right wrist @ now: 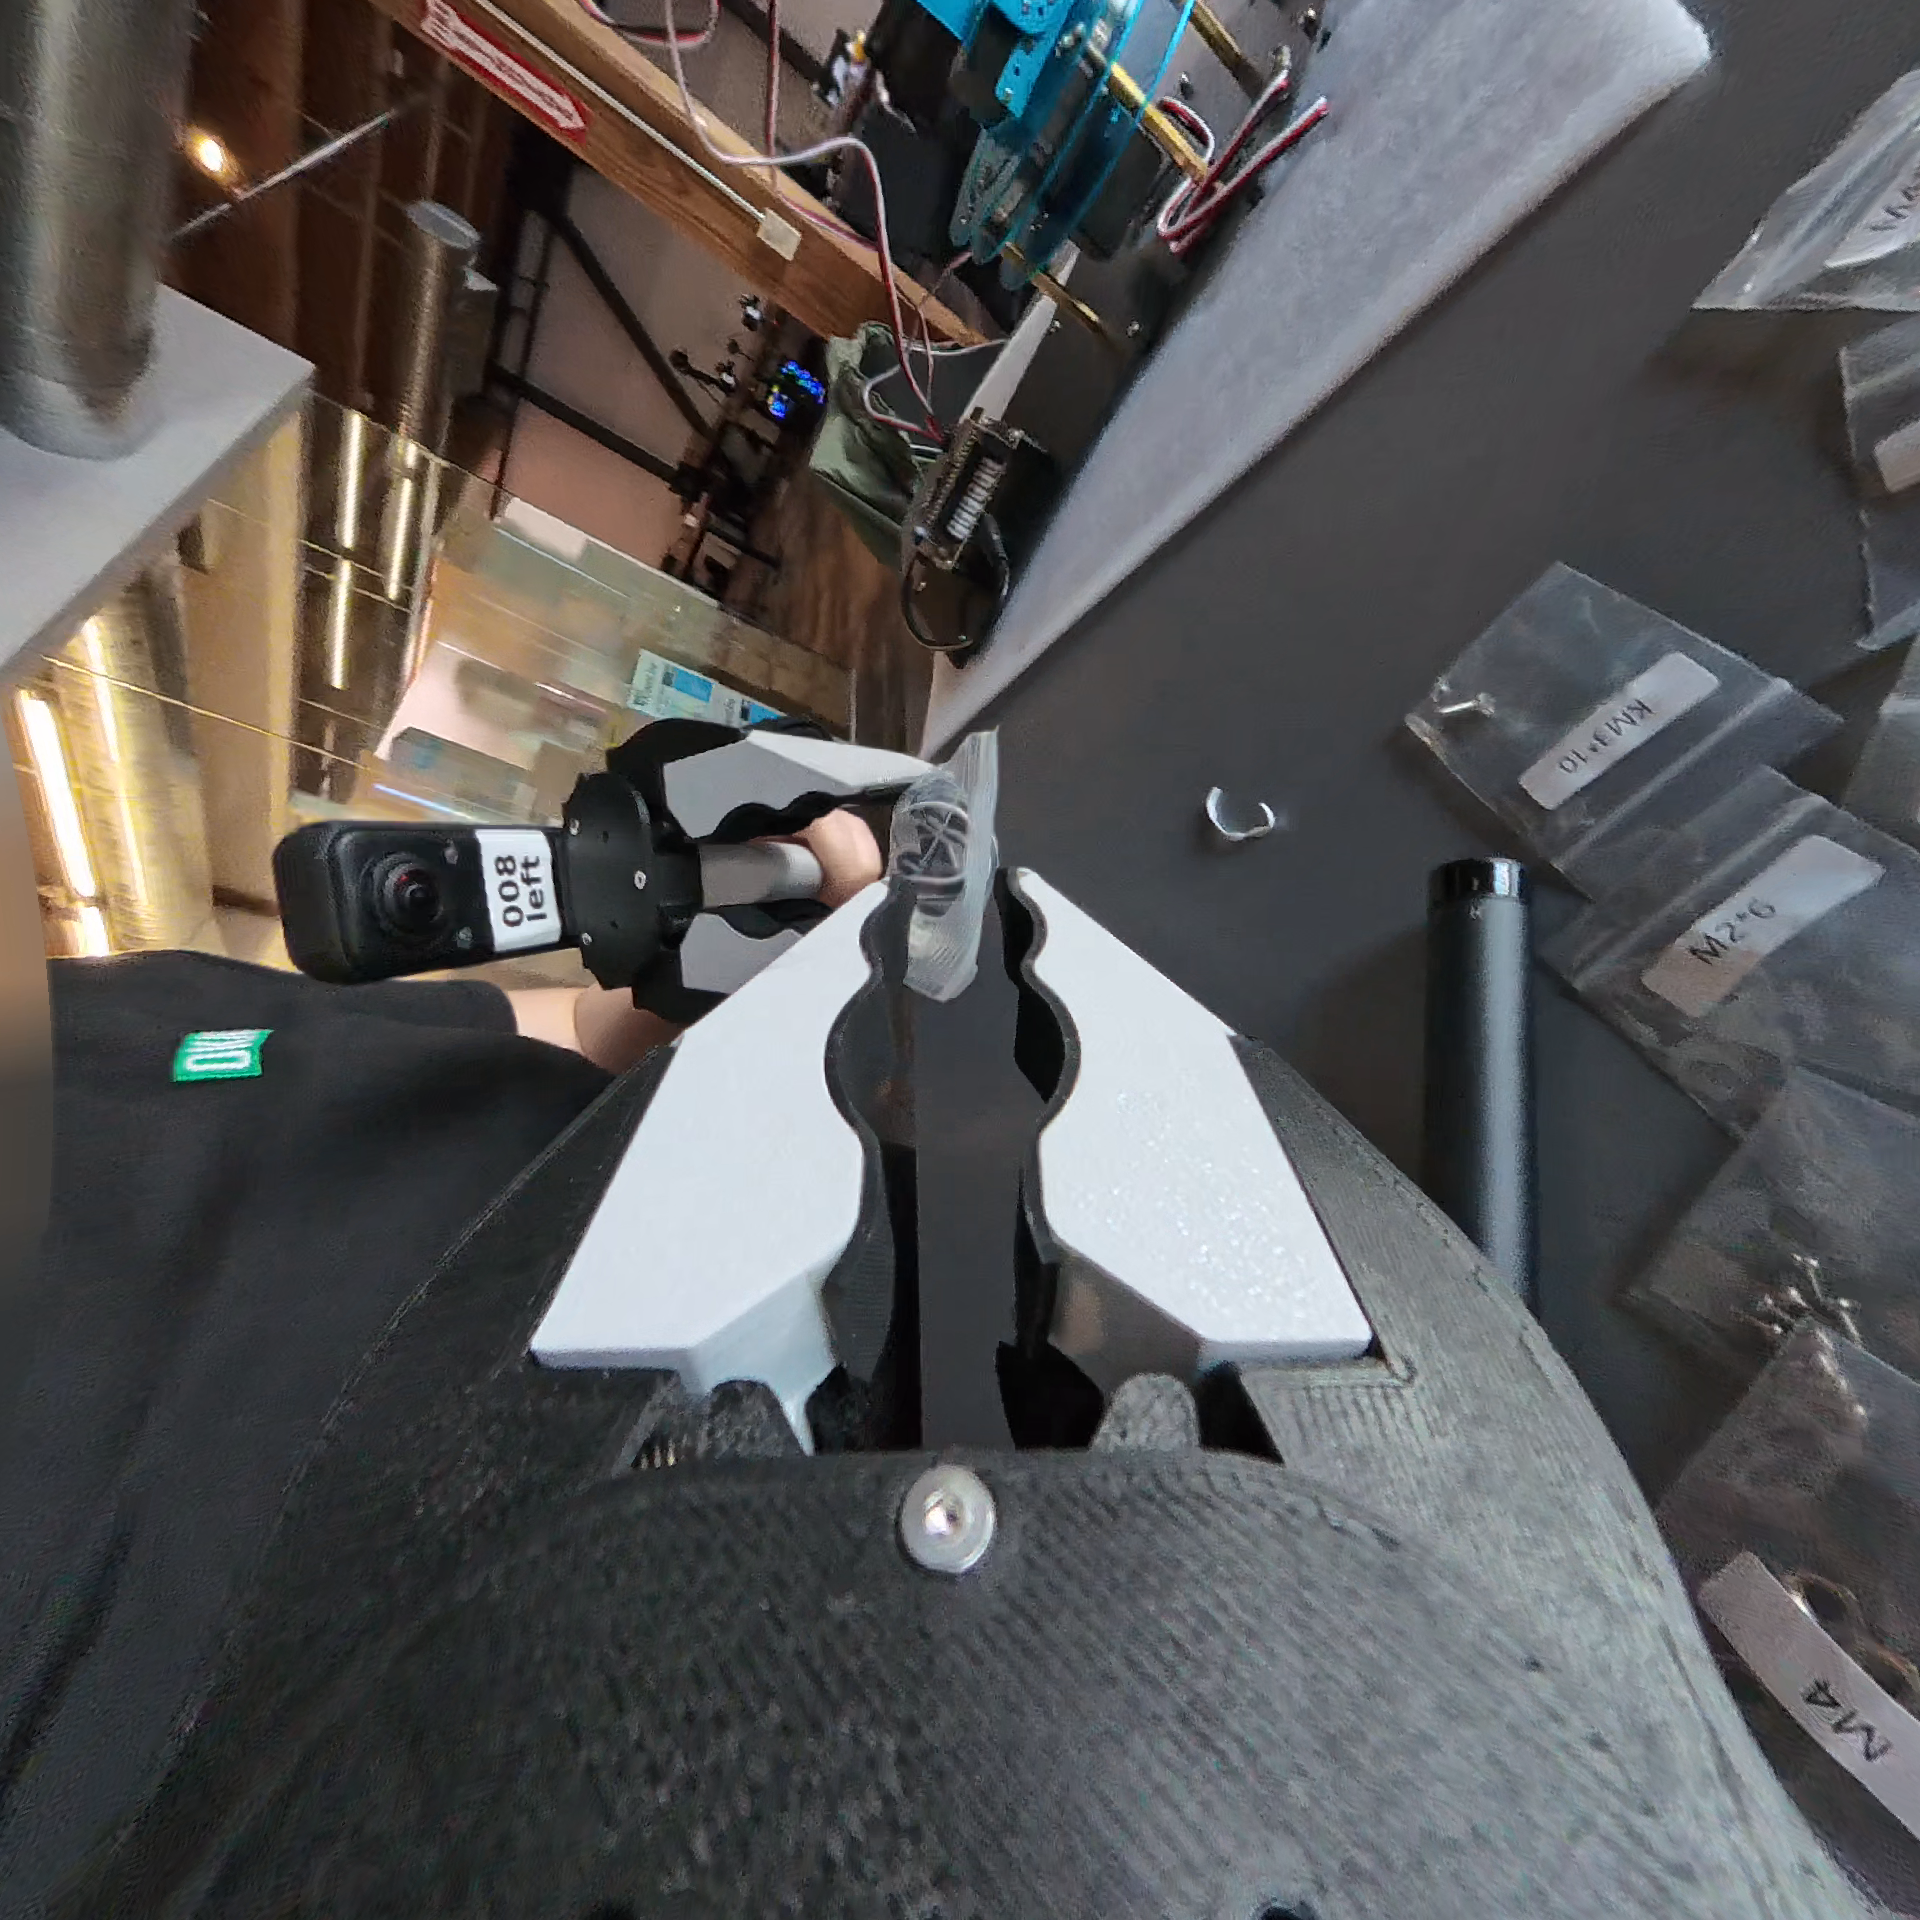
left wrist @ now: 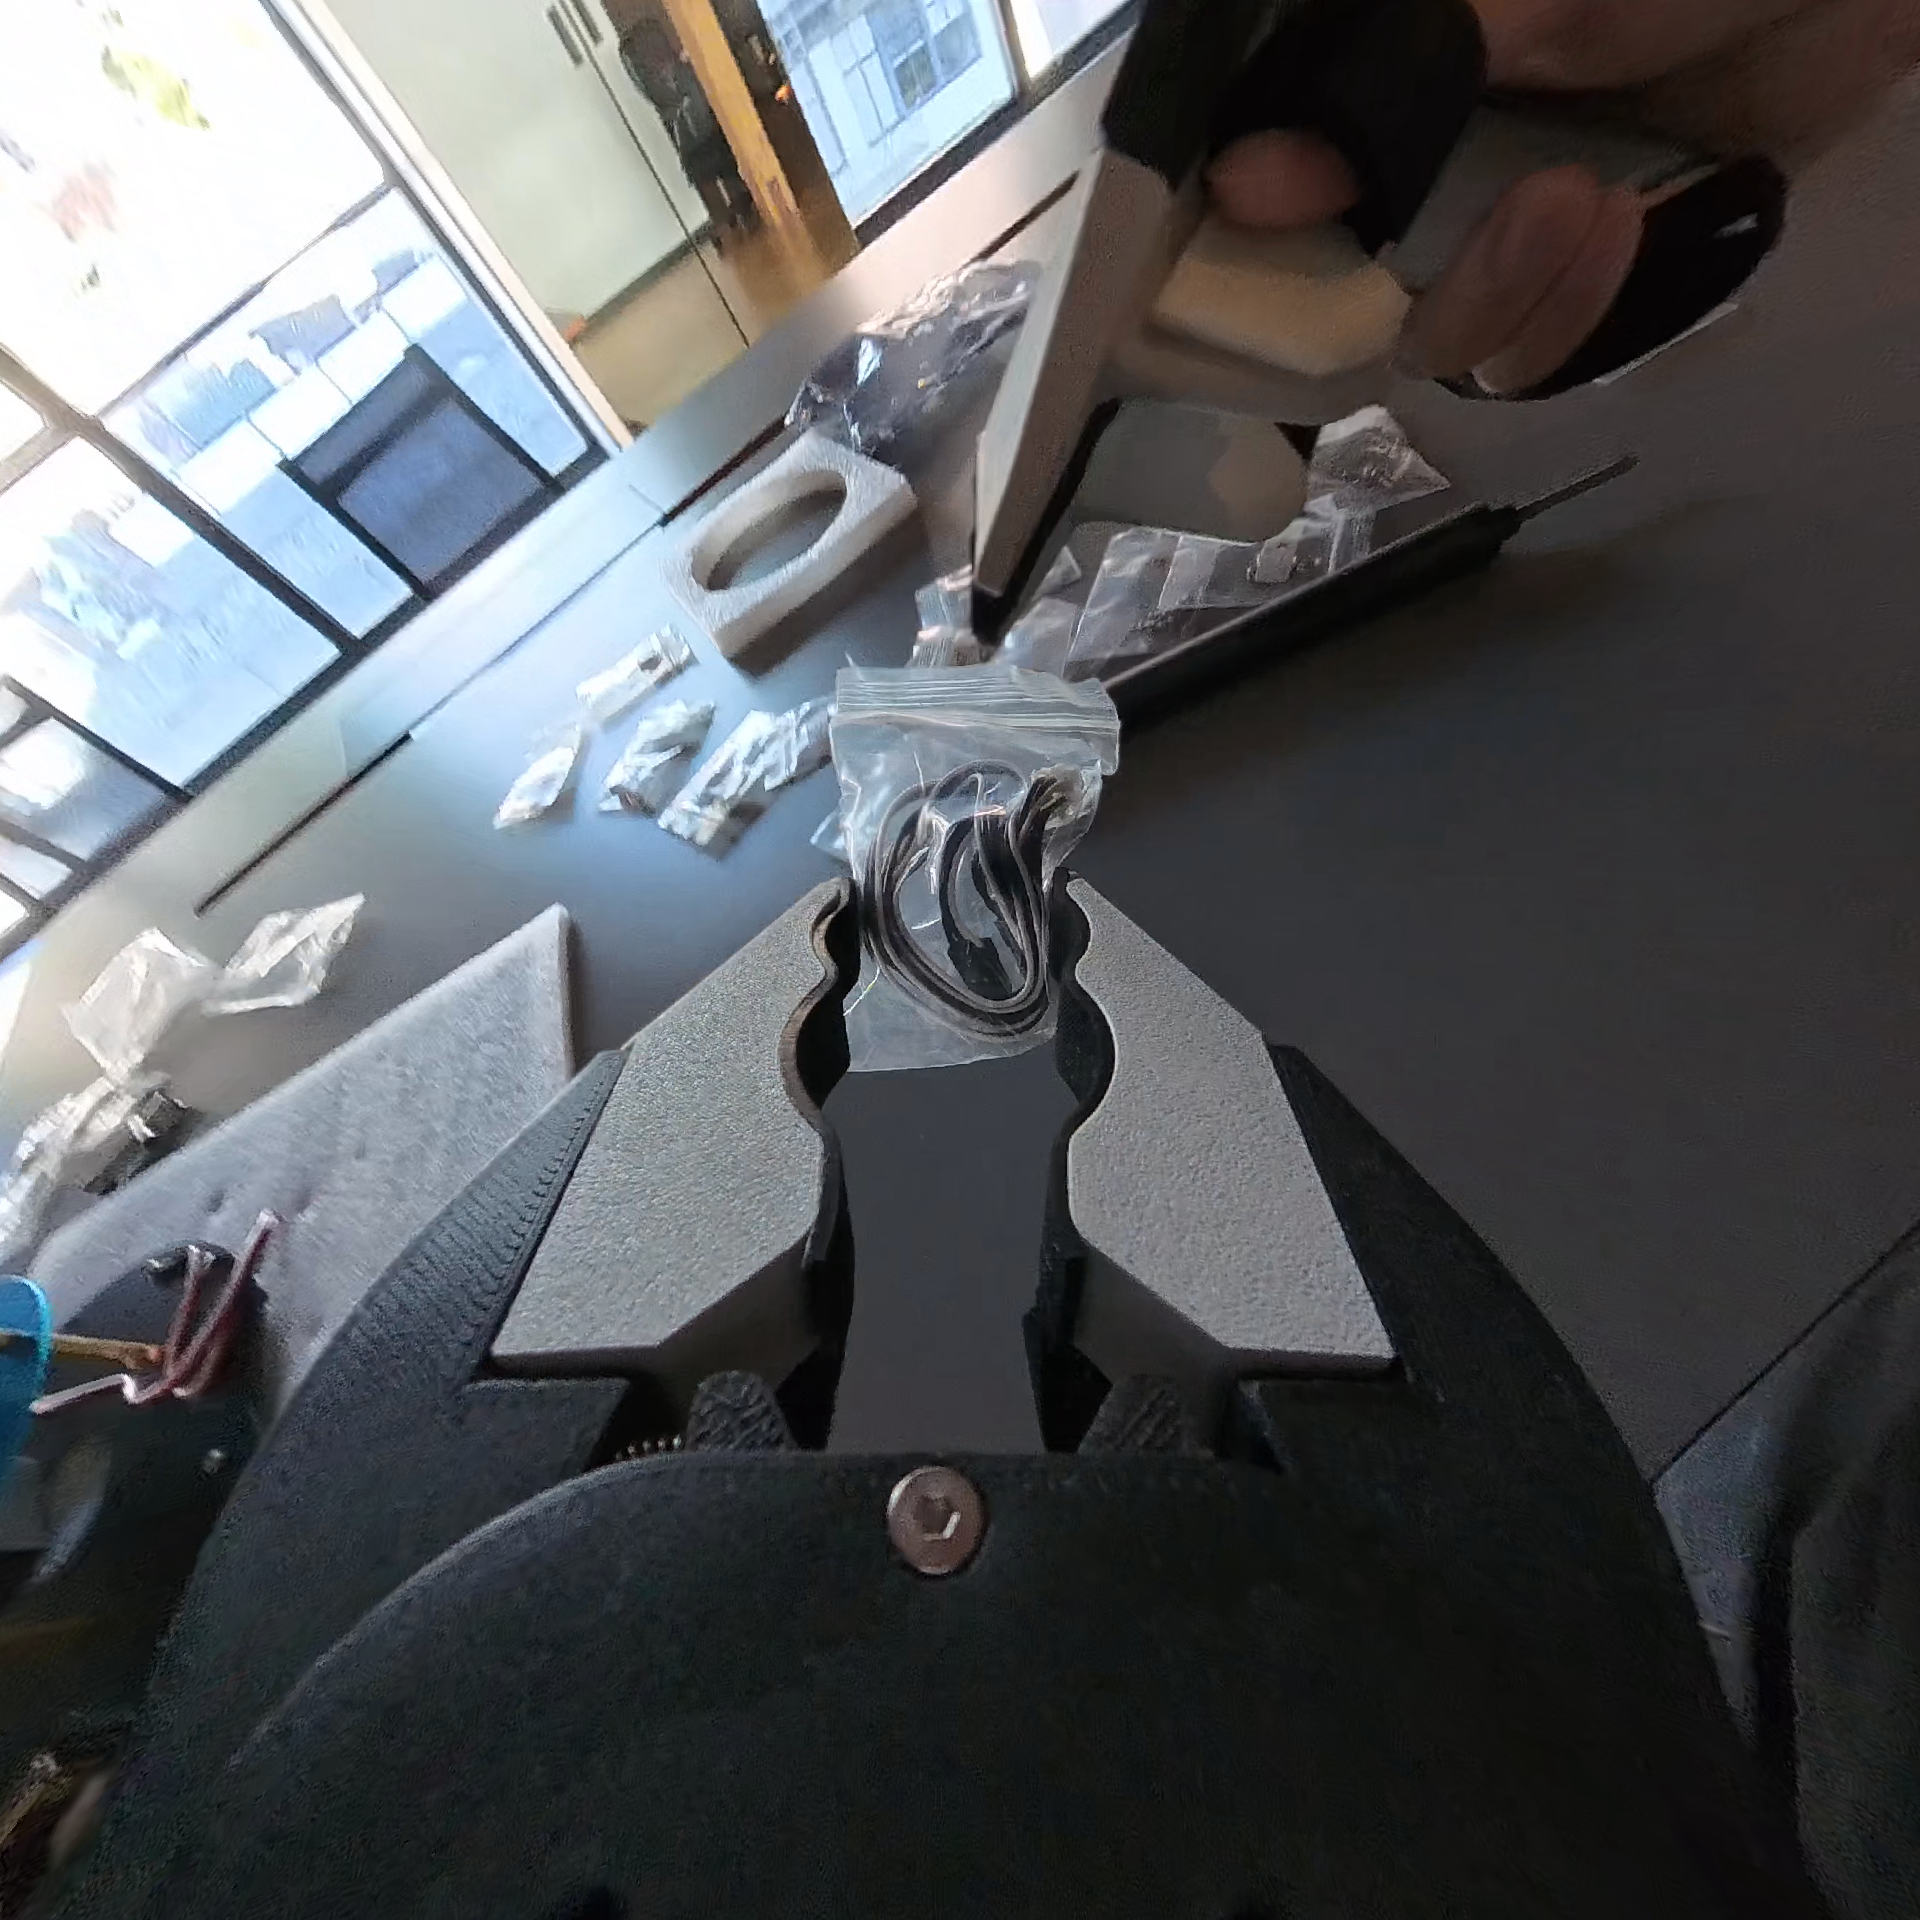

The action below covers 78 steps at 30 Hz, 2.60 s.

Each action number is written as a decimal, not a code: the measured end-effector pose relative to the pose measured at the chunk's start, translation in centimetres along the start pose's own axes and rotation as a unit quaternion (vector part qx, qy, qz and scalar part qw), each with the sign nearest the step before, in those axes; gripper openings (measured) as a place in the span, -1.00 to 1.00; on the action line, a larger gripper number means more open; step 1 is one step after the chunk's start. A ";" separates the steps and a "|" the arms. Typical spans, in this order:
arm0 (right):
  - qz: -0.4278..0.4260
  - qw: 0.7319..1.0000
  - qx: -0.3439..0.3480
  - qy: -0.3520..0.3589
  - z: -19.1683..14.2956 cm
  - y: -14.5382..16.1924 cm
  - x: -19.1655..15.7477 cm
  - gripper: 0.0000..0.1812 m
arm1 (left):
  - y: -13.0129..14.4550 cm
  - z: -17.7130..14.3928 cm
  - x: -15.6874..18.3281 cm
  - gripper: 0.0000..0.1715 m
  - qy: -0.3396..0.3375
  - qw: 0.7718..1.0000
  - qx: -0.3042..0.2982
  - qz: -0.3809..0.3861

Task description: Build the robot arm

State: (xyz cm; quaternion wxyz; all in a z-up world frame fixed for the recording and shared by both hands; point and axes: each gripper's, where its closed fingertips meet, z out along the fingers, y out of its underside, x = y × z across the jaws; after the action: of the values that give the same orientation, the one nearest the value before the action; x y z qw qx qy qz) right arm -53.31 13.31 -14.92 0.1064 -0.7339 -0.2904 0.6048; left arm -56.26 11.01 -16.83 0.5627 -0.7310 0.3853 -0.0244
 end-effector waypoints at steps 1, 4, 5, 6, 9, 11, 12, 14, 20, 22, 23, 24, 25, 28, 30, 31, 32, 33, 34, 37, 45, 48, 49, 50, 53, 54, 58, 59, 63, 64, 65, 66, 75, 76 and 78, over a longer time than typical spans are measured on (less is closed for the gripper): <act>0.000 1.000 -0.002 -0.003 0.0 -0.1 -0.1 -0.82 | -0.4 0.0 0.0 -0.60 0.000 1.000 0.008 0.006; 0.003 1.000 -0.005 -0.003 -0.3 -0.3 0.0 -0.86 | -1.2 0.1 -0.2 -0.60 -0.005 1.000 0.023 0.008; 0.004 1.000 -0.012 -0.005 -0.4 0.0 0.1 -0.90 | -1.4 0.2 -0.3 -0.60 -0.005 1.000 0.025 0.008; 0.004 1.000 -0.016 -0.003 -0.6 0.1 0.2 -0.91 | -1.4 0.4 -0.3 -0.60 -0.002 1.000 0.026 0.006; 0.016 1.000 -0.006 -0.016 -1.1 -0.1 0.4 -0.91 | -1.5 0.7 -0.3 -0.60 0.002 1.000 0.027 0.001; 0.022 0.999 0.004 -0.025 -1.4 -0.5 0.3 -0.93 | -1.6 0.9 -0.3 -0.60 0.003 1.000 0.030 0.002; 0.019 1.000 0.000 -0.020 -1.4 -0.5 0.5 -0.93 | -1.7 1.0 -0.3 -0.60 0.004 1.000 0.031 0.001; 0.020 0.999 -0.010 -0.023 -1.4 -0.2 0.5 -0.92 | -1.8 1.1 -0.3 -0.60 0.004 1.000 0.029 0.002; 0.028 0.999 -0.001 -0.041 -1.6 -0.5 -0.1 -0.91 | -2.2 1.3 0.1 -0.61 0.001 0.999 0.031 0.007; 0.020 0.999 0.001 -0.037 -1.7 -0.6 -0.1 -0.92 | -2.3 1.3 0.2 -0.61 0.001 1.000 0.030 0.003; 0.015 0.999 0.001 -0.035 -1.8 -0.5 -0.1 -0.92 | -2.3 1.3 0.3 -0.61 0.001 1.000 0.031 0.000; 0.013 0.999 0.000 -0.033 -1.9 -0.4 -0.1 -0.92 | -2.4 1.3 0.3 -0.60 0.001 0.999 0.033 -0.002; 0.013 0.999 0.002 -0.035 -2.0 -0.4 -0.2 -0.92 | -2.5 1.3 0.4 -0.60 0.001 0.999 0.034 -0.003; 0.022 0.999 0.013 -0.040 -2.5 -0.6 -0.2 -0.93 | -2.8 1.2 0.6 -0.60 -0.002 0.999 0.037 -0.005; 0.021 0.999 0.014 -0.034 -2.8 -0.5 0.1 -0.93 | -2.9 1.2 0.6 -0.60 -0.002 0.999 0.037 -0.007; 0.021 0.999 0.014 -0.033 -2.9 -0.4 0.0 -0.93 | -2.9 1.2 0.7 -0.60 -0.002 0.999 0.036 -0.005; 0.022 0.999 0.011 -0.036 -2.9 -0.2 -0.1 -0.93 | -2.9 1.3 0.7 -0.60 -0.003 0.999 0.035 -0.002; 0.021 0.999 0.009 -0.038 -3.0 -0.1 -0.3 -0.93 | -3.0 1.3 0.8 -0.60 -0.005 0.999 0.034 0.001; 0.019 0.999 0.007 -0.036 -3.0 0.0 -0.3 -0.93 | -3.0 1.3 0.9 -0.61 -0.004 0.999 0.034 0.003; 0.021 0.999 0.011 -0.040 -3.1 0.0 -0.6 -0.93 | -3.2 1.3 1.2 -0.60 -0.003 0.999 0.033 0.009; 0.023 0.999 0.012 -0.036 -3.4 0.6 -0.3 -0.93 | -3.4 1.1 1.4 -0.61 -0.004 0.999 0.035 0.006; 0.025 0.999 0.008 -0.033 -3.3 0.8 -0.2 -0.93 | -3.5 1.0 1.4 -0.61 -0.005 0.999 0.037 0.011; 0.025 0.999 0.005 -0.030 -3.3 0.9 -0.1 -0.93 | -3.6 1.0 1.4 -0.61 -0.006 0.999 0.038 0.014; 0.024 0.999 0.002 -0.027 -3.3 1.0 0.1 -0.93 | -3.6 1.0 1.5 -0.62 -0.007 0.999 0.038 0.017; 0.030 0.999 -0.011 -0.027 -3.2 1.5 0.1 -0.93 | -3.7 0.9 1.6 -0.62 -0.007 0.999 0.040 0.029; 0.035 0.999 -0.014 -0.033 -3.2 1.6 0.0 -0.93 | -3.7 0.9 1.7 -0.62 -0.007 0.999 0.041 0.035; 0.050 0.998 -0.032 -0.036 -3.1 2.3 0.3 -1.00 | -3.8 0.9 1.9 -0.63 -0.007 0.998 0.046 0.048; 0.047 0.998 -0.039 -0.034 -3.1 2.5 0.4 -1.00 | -3.8 0.9 1.9 -0.64 -0.007 0.998 0.047 0.050; 0.042 0.997 -0.045 -0.042 -3.2 2.8 0.1 -1.00 | -3.9 0.9 2.1 -0.64 -0.001 0.997 0.053 0.051; 0.041 0.997 -0.045 -0.049 -3.2 2.8 0.0 -1.00 | -3.8 1.0 2.2 -0.64 0.003 0.997 0.053 0.048; 0.042 0.996 -0.042 -0.059 -3.3 2.7 -0.3 -1.00 | -3.6 1.1 2.2 -0.63 0.009 0.998 0.051 0.041; 0.045 0.996 -0.034 -0.074 -3.4 2.5 -0.7 -1.00 | -3.3 1.3 2.2 -0.61 0.015 0.998 0.046 0.029; 0.033 0.997 0.042 -0.049 -1.9 1.6 -0.5 -1.00 | -4.4 -1.7 0.9 -0.82 0.163 0.935 0.062 -0.309; 0.032 0.997 0.046 -0.057 -1.5 1.6 -0.9 -1.00 | -4.4 -1.4 1.2 -0.76 0.186 0.917 0.049 -0.349; 0.030 0.996 0.043 -0.067 -0.6 2.0 -1.4 -1.00 | -3.3 -0.2 1.9 -0.68 0.207 0.892 0.010 -0.401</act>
State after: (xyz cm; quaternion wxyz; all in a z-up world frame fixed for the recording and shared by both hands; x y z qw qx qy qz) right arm -52.32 11.04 -14.60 0.1001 -0.6945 -0.2485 0.6677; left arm -53.28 9.92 -14.72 0.4198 -0.7960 0.1665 -0.4030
